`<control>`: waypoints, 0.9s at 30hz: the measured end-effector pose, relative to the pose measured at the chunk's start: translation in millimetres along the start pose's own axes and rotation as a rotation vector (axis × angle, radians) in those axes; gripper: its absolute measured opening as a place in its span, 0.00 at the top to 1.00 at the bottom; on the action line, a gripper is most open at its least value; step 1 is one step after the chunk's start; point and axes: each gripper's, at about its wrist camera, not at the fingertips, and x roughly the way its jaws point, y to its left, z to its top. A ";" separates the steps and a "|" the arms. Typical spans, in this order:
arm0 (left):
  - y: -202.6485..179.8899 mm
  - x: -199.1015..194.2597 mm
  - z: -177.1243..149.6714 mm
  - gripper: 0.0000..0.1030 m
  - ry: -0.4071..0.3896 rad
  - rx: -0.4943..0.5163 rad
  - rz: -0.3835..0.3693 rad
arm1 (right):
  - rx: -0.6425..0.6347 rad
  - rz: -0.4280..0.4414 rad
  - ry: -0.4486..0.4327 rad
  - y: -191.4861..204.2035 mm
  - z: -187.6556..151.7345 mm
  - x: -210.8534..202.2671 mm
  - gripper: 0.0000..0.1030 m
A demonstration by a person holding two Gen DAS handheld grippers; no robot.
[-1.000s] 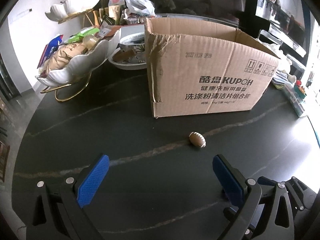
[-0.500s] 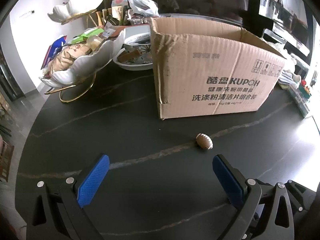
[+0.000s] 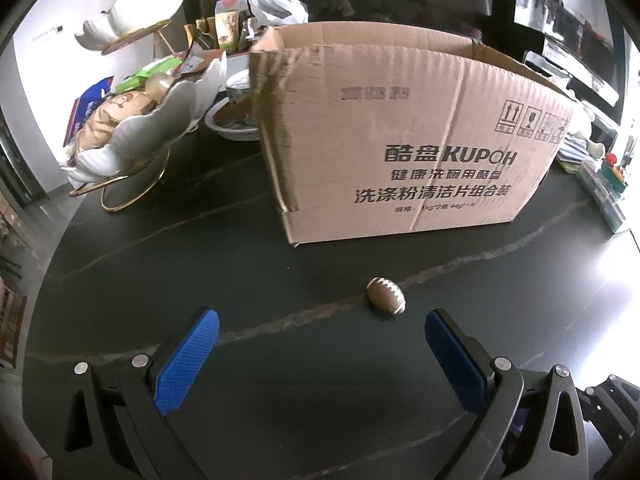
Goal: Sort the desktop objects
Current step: 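Grasp the brown football with the left tool while the right tool holds the grape ball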
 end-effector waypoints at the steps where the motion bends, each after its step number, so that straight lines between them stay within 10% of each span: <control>1: -2.3 2.0 0.3 0.01 -0.002 0.001 0.002 | 0.003 0.002 0.000 -1.7 0.8 1.5 0.62; 27: -20.7 47.6 4.8 0.48 0.083 -0.050 -0.026 | 0.022 0.011 0.014 -18.2 -2.3 -0.7 0.62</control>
